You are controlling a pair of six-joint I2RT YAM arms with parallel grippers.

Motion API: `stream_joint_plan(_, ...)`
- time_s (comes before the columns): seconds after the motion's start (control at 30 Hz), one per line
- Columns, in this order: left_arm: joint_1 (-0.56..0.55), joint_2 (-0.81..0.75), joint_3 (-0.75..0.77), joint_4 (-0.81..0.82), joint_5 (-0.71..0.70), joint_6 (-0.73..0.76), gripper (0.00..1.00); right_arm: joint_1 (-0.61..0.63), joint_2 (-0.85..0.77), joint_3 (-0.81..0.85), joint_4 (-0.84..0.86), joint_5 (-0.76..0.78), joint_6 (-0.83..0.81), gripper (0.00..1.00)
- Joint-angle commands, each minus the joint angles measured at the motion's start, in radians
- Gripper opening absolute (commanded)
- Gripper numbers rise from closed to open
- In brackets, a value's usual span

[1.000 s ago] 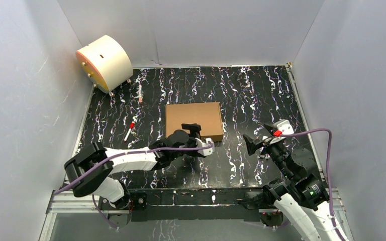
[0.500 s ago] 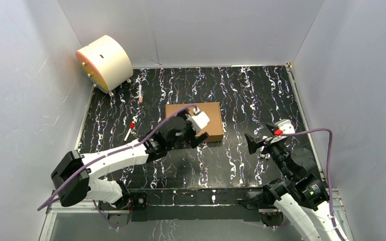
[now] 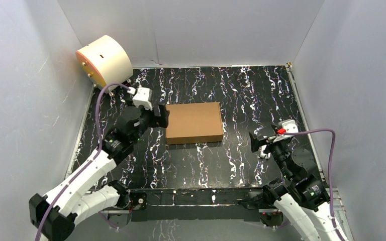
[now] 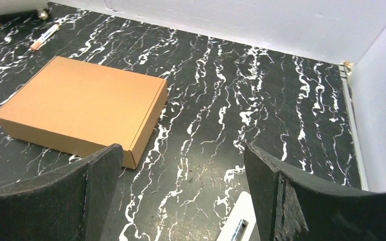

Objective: Fold the paper box

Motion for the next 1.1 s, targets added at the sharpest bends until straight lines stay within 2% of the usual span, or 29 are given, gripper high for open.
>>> stream_joint_plan(0.0,0.052,-0.13,-0.052,-0.089,-0.081,-0.11,0.98,0.003,-0.036,0.013,0.012,0.125,0.031,0.99)
stream_joint_plan(0.13,0.099,-0.291,-0.102,-0.128,-0.141,-0.148,0.98,0.003,-0.064,0.011,0.013,0.172,0.035,0.99)
stream_joint_plan(0.37,0.101,-0.644,-0.132,-0.234,-0.186,-0.122,0.98,0.003,-0.063,0.016,0.011,0.209,0.035,0.99)
stream_joint_plan(0.53,0.101,-0.829,-0.165,-0.253,-0.19,-0.086,0.97,0.002,-0.06,0.021,0.006,0.203,0.057,0.99)
stream_joint_plan(0.73,0.101,-0.943,-0.173,-0.281,-0.174,-0.085,0.97,0.003,-0.077,0.021,0.001,0.225,0.063,0.99)
stream_joint_plan(1.07,0.102,-0.95,-0.176,-0.307,-0.215,-0.09,0.97,0.003,-0.063,0.022,-0.003,0.248,0.063,0.99)
